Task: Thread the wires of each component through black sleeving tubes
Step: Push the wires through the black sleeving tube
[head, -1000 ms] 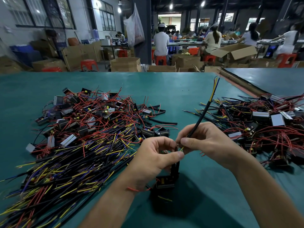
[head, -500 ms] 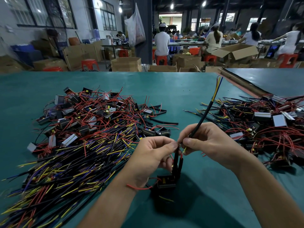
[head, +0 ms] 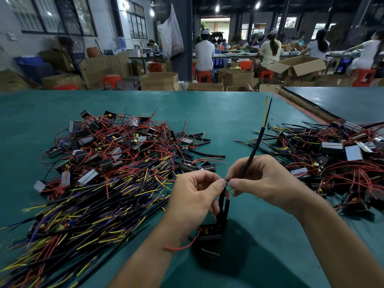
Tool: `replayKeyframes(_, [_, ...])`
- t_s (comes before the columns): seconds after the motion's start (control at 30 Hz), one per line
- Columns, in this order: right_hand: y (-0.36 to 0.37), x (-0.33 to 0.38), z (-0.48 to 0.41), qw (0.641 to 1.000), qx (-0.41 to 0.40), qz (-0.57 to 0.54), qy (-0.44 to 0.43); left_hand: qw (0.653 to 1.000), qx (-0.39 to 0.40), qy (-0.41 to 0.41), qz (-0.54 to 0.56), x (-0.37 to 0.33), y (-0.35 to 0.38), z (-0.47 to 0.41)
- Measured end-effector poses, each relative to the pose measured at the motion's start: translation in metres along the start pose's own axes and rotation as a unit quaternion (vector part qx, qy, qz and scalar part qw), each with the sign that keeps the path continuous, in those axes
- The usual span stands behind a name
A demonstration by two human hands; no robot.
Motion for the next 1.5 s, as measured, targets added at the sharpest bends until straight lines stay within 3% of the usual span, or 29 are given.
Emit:
replayKeyframes(0.17, [-0.001, 0.001, -0.001, 1.000, -0.008, 0.007, -0.004, 0.998, -0.025, 0.046, -0.040, -0.006, -0.001, 0.003])
replayKeyframes(0.43, [0.001, 0.002, 0.000, 1.000, 0.004, 0.012, -0.011, 1.000, 0.003, 0.021, -0.010, -0.004, 0.002, 0.002])
replayKeyframes(0.63, [0.006, 0.002, 0.000, 0.999, 0.038, 0.007, -0.011, 0.999, 0.033, -0.027, 0.027, 0.001, 0.003, 0.002])
replayKeyframes(0.93, [0.010, 0.004, 0.002, 0.998, 0.056, -0.001, -0.018, 0.967, 0.169, -0.154, 0.115, 0.017, 0.020, 0.006])
replayKeyframes(1.3, [0.013, 0.004, 0.003, 0.996, 0.076, -0.041, -0.003, 0.944, 0.213, -0.181, 0.177, 0.020, 0.027, 0.009])
replayKeyframes(1.5, [0.005, -0.006, 0.001, 0.998, 0.010, -0.066, 0.018, 0.950, 0.185, -0.177, 0.180, 0.018, 0.021, 0.007])
Point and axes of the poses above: each hand's wrist, its own z-axis away from the middle knuckle, its own y-axis out of the palm, x = y × z, the point moved 8 cm from there along -z, towards the middle knuckle, and after that the axes turned 7 degrees about -y, right-handed, at the moved point
